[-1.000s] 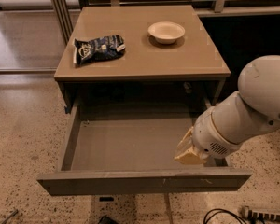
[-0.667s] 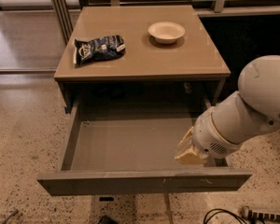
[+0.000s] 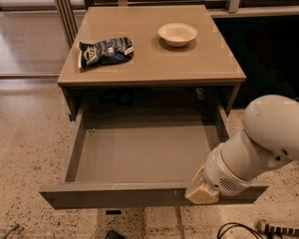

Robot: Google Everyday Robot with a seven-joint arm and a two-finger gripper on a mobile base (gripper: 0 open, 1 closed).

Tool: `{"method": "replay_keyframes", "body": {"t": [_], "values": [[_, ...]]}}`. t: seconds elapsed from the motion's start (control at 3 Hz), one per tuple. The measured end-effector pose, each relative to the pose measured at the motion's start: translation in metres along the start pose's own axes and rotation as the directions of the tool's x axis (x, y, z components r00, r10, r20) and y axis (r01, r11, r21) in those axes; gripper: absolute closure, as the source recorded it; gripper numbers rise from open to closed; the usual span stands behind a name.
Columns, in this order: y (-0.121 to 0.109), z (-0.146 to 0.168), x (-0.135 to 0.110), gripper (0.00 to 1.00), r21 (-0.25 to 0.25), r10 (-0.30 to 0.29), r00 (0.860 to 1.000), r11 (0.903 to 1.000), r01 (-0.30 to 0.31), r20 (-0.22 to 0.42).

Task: Close top drawer

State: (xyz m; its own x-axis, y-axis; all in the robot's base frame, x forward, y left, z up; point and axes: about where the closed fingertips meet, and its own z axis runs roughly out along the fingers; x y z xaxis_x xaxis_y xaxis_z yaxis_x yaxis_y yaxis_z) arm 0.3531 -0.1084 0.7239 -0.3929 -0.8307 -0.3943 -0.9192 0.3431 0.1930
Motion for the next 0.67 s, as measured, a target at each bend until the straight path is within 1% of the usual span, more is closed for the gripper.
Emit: {"method": "replay_keyframes", "body": {"t": [0.33,0.67], "values": [[0.013,0.036,0.022,1.0,-0.052,0.039,0.999,0.9979,-0.039,0.005],[0.021,0.084,0.031,1.0,-0.089,0.037,0.996,0.9956,-0.03,0.078]]}}
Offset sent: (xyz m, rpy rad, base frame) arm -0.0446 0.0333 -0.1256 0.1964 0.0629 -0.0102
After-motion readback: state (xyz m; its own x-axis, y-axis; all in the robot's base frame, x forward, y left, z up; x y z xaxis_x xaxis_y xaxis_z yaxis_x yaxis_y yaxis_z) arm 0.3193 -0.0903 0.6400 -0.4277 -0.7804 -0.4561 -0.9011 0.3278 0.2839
